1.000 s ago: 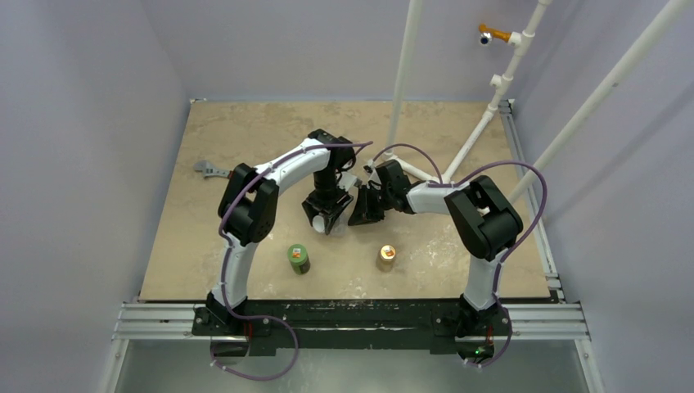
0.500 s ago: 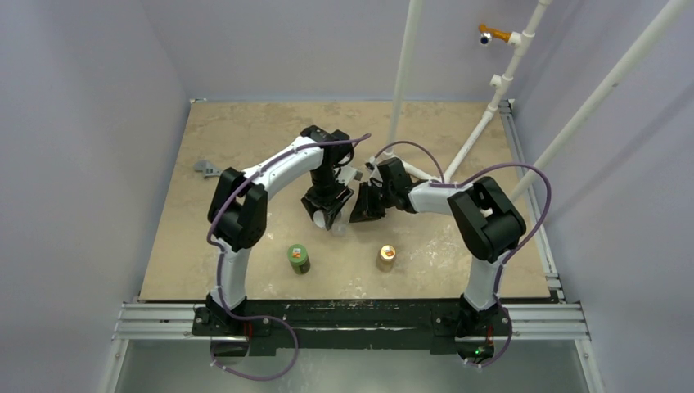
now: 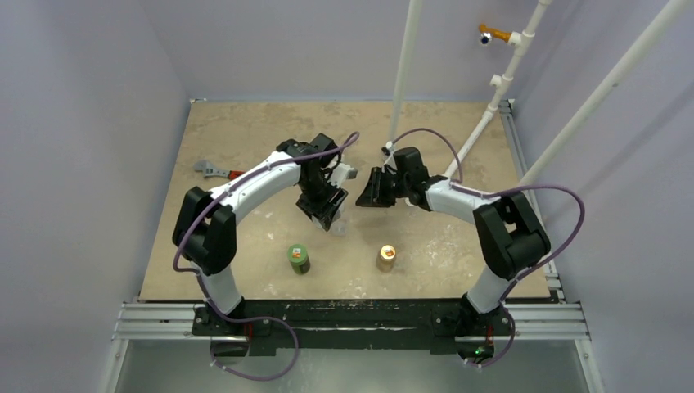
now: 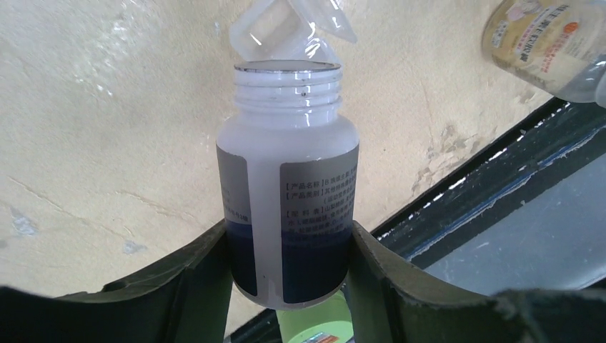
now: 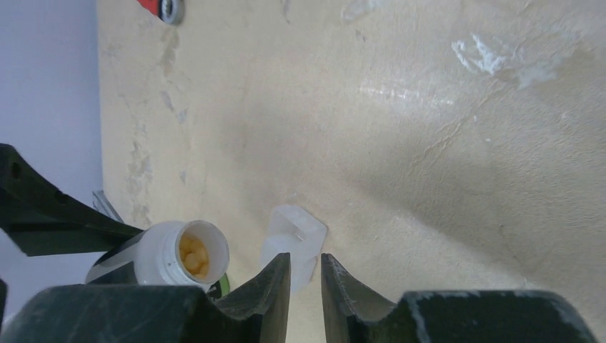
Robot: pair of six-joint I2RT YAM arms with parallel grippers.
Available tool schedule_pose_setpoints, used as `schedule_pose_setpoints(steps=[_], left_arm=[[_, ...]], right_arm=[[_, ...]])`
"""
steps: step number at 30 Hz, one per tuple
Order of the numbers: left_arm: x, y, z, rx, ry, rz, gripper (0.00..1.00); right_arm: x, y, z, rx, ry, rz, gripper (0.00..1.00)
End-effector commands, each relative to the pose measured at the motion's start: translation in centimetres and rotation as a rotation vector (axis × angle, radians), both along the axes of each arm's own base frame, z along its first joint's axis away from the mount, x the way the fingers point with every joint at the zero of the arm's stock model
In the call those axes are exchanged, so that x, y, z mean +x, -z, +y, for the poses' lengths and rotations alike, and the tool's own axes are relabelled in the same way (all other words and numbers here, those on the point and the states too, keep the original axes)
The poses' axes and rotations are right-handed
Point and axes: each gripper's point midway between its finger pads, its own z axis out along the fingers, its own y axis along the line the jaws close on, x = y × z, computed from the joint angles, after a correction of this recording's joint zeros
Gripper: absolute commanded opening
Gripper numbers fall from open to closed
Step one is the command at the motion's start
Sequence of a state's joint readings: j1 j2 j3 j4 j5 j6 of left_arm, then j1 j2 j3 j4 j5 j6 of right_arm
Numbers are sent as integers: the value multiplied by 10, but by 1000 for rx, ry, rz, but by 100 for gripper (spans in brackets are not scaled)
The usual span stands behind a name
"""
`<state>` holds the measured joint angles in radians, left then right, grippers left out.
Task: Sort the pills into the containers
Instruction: Pour the pill into the pill container.
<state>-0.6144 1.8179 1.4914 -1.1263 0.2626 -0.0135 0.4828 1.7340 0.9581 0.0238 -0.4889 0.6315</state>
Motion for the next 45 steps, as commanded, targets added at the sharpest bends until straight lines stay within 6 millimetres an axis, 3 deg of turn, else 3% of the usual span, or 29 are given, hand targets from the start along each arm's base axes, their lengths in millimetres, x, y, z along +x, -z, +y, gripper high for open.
schedule_pose_setpoints(steps=[1,8,15,22,30,38,45], left_arm=[[28,-31,-17,-172,31,-232,0],[35,-61,-20,-311,40,-466,0],[38,-103,-28,-489,55,-687,0],[31,-123,-30,-580,95,-783,0],[22,-142,-35,-655,143,-824,0],[13,-146,-43,-705,189,-810,0],[16,-151,-42,-706,179,-847,0]], right_arm=[[16,-47,-8,20,62,-118,24],[15,-104,-11,48,65,-204,35],[5,-168,-6,142,25,-292,64],[-16,-204,11,207,-62,-334,77],[-31,-221,22,235,-111,-353,78],[-30,-233,27,256,-106,-351,68],[-36,-237,32,282,-123,-320,54]])
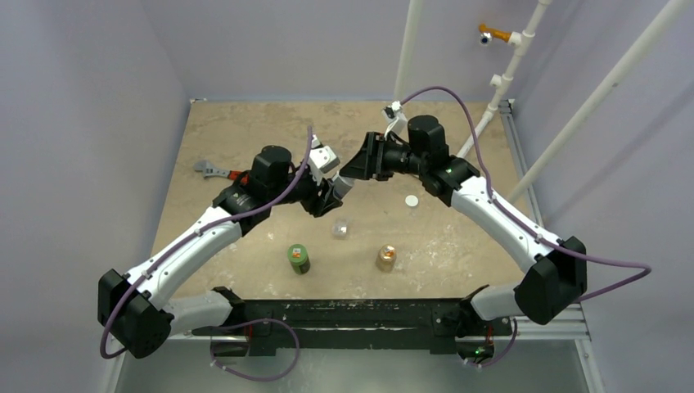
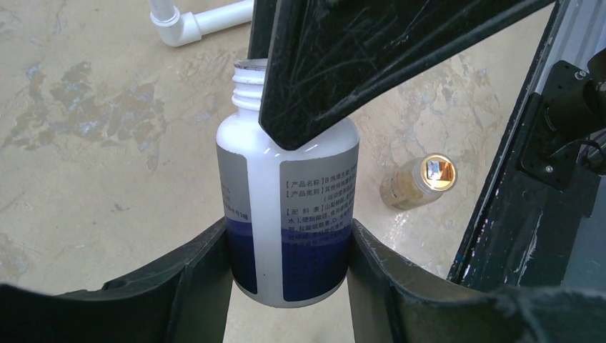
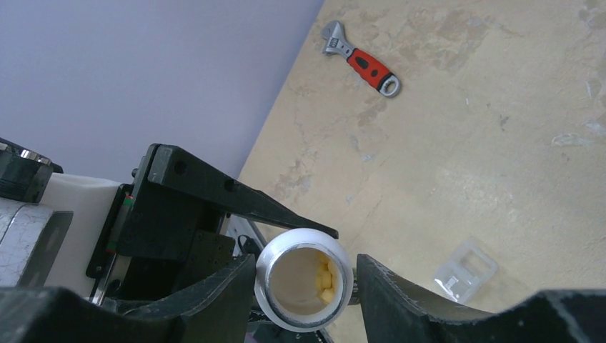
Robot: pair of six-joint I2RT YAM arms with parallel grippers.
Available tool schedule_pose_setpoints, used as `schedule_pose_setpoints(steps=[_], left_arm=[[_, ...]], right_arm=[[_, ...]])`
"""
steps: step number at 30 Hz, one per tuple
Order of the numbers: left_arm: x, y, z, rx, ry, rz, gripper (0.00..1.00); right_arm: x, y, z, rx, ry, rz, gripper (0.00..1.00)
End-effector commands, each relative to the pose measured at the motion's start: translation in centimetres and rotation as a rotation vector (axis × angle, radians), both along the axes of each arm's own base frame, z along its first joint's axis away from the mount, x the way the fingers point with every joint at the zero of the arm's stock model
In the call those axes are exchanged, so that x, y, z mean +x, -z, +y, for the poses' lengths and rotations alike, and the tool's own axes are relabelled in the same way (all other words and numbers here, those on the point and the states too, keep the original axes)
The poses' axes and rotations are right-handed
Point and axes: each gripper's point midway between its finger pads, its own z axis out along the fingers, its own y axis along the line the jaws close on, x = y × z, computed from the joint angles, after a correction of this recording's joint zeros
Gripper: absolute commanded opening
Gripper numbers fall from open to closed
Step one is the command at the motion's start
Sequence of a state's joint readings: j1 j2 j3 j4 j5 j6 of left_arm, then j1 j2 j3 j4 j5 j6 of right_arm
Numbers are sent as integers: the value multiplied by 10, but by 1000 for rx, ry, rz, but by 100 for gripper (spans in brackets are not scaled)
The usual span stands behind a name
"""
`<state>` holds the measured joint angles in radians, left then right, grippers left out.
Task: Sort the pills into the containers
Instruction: Pour the pill into the pill container.
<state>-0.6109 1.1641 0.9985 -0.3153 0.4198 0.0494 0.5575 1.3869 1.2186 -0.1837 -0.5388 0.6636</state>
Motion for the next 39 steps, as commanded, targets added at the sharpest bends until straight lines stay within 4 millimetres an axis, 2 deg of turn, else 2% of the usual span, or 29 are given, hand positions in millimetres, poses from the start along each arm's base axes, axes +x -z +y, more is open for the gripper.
schedule_pose_setpoints(steps=[1,6,9,16,17,26,32,39], left_arm=[[2,-24,-4,-50,22,-103,0],[3,-26,-3,-56,15,-116,0],[4,-25,-3,-55,13,-116,0],[6,-30,-3,-71,-10,-119,0],[7,-31,-3,-73,-16,-118,3],[2,-34,4,-87,-39,-124,36],[-1,-46,5,-134,-48,-155,46],[-4,-60,2,-207,-46,-159,49]], right_arm=[[-8,-23,5,44,-33,-8,53],[-10,-23,3,36,-25,-1,54],[-10,-24,2,39,-23,-1,46],[-17,-26,7,68,-57,31,5],[-19,-27,8,83,-65,50,0],[-14,-33,-3,155,-58,110,0],[-13,-44,-11,231,-64,147,0],[-12,-52,-18,283,-63,164,0]])
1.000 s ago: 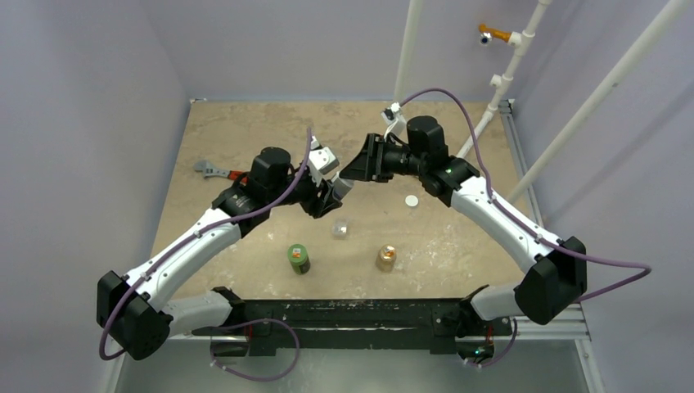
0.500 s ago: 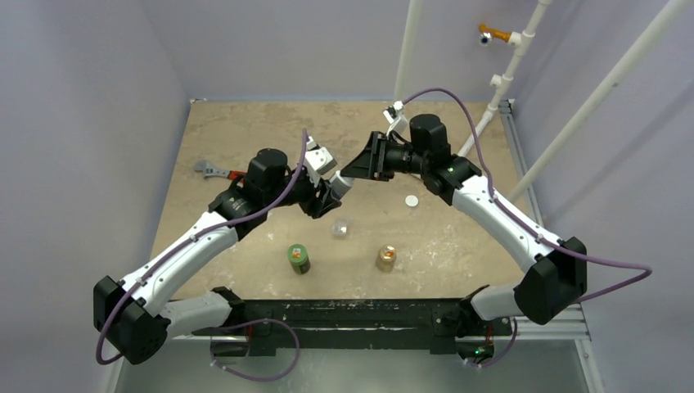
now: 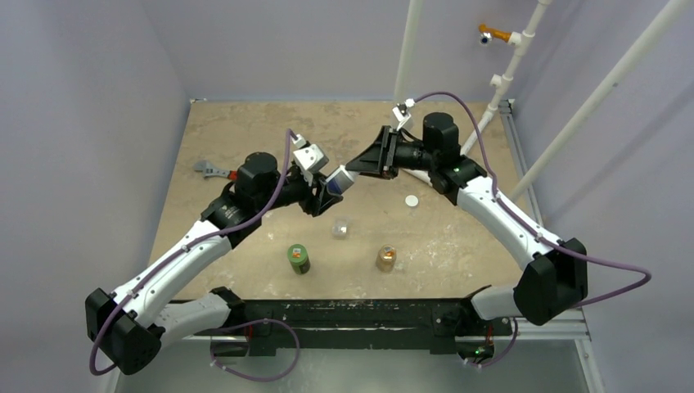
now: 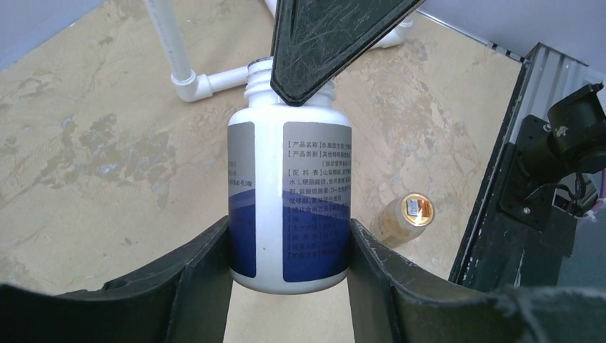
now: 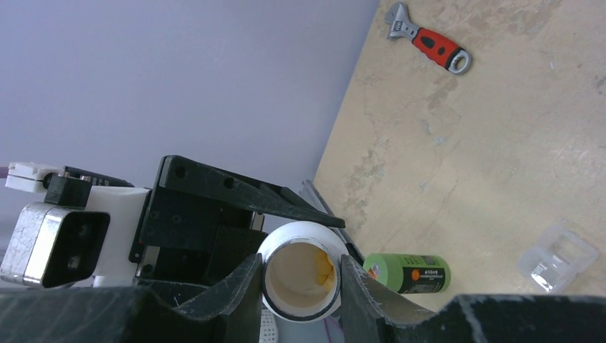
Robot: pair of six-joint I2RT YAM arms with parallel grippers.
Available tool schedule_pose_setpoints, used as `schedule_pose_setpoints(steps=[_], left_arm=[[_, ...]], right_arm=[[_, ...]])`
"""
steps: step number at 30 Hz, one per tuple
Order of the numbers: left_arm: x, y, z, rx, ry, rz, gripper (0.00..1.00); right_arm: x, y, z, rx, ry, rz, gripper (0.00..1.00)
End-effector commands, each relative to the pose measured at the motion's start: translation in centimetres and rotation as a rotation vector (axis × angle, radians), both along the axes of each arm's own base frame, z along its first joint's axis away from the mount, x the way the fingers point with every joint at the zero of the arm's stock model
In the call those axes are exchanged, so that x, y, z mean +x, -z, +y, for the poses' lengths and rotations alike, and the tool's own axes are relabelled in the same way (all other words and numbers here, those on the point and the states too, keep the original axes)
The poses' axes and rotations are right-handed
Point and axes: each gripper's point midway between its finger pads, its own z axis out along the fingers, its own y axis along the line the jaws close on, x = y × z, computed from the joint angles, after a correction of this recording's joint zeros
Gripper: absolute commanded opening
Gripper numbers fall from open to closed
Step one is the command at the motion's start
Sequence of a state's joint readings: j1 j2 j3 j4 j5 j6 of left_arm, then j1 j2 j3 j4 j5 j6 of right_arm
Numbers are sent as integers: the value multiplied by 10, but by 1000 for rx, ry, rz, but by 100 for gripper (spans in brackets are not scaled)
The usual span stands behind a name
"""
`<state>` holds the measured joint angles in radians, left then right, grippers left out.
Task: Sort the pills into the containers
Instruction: Pour the pill into the pill container.
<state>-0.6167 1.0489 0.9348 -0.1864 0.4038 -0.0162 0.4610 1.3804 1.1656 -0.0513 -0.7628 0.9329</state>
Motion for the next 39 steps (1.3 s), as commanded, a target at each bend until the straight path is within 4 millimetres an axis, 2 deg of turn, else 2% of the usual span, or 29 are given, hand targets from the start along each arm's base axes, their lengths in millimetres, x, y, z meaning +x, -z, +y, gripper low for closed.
schedule_pose_setpoints(steps=[1,14,18,22,30,33,35,39], left_arm=[[2,-26,1,-86,-14,-63,49],[-5,-41,-2,-164,5,-71,48],[-6,-46,-3,-191,10,-75,42],[-6,-53,-4,-225,12,-95,34],[-7,-58,-7,-263,18,-100,5],[-7,-60,-6,-270,18,-106,3],[-7,-60,-7,-269,18,-106,6],[-7,-60,-7,-270,17,-96,30]], right_arm=[[-5,-31,-9,86,-3,-35,0],[-4,-35,-16,134,7,-8,0],[-5,-36,-16,143,4,-2,0],[-6,-34,-16,148,6,8,0],[-6,-26,-17,142,12,21,0],[-5,-22,-17,138,15,31,0],[-5,-21,-17,136,17,34,0],[-4,-21,-17,138,21,37,0]])
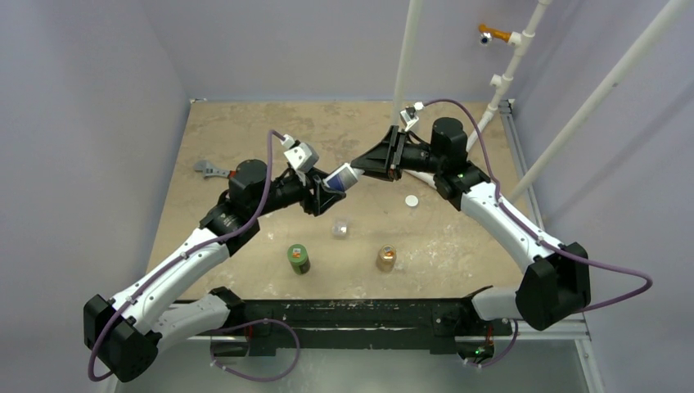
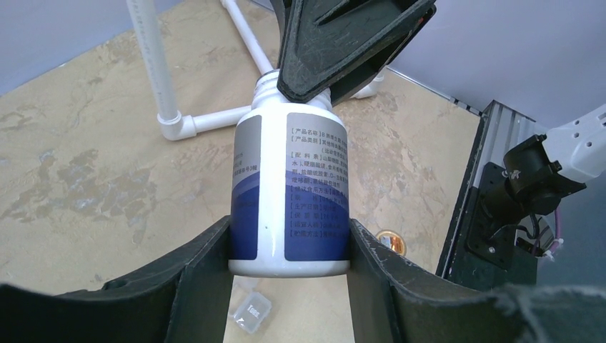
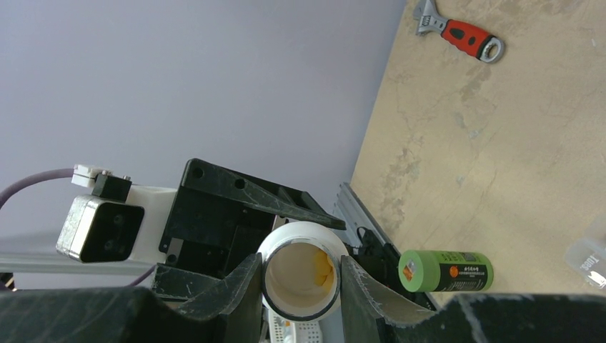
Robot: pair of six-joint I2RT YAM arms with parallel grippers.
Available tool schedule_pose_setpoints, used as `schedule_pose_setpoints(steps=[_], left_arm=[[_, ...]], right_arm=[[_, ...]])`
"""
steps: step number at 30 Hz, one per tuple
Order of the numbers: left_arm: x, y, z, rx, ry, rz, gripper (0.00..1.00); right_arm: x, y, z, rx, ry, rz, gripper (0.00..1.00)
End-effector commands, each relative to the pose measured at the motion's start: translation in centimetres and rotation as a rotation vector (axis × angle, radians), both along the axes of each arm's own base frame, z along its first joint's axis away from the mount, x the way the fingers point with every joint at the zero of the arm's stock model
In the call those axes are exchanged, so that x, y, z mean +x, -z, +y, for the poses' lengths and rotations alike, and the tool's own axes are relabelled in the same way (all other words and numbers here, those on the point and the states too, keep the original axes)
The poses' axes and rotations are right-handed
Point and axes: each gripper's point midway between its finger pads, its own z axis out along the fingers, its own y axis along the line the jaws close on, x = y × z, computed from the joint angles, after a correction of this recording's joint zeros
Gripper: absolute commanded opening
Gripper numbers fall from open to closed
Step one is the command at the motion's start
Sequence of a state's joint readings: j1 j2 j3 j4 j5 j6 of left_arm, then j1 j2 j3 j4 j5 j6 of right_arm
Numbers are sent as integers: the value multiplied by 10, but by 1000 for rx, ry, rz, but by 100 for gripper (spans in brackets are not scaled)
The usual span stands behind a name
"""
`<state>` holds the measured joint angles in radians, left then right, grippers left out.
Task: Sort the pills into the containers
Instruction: Pour the pill into the pill container.
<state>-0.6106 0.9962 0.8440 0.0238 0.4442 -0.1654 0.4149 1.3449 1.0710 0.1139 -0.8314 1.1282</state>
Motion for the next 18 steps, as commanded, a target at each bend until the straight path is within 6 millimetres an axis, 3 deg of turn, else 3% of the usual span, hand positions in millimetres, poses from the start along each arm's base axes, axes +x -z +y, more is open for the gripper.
schedule_pose_setpoints(steps=[1,3,8,15,18], left_arm=[[-1,-37,1,-90,3,-86,33],[-1,-35,2,-85,2,-82,39],[-1,-33,1,-78,5,-78,41],[0,-34,-1,-90,12,-76,41],[1,-35,-2,-106,10,-76,35]], right_arm=[[-1,-12,-7,19,14,-56,0],[-1,-13,-7,23,17,-55,0],[0,-15,-9,36,18,-47,0],[0,-11,-8,42,13,-31,0],[0,-8,-9,37,14,-30,0]])
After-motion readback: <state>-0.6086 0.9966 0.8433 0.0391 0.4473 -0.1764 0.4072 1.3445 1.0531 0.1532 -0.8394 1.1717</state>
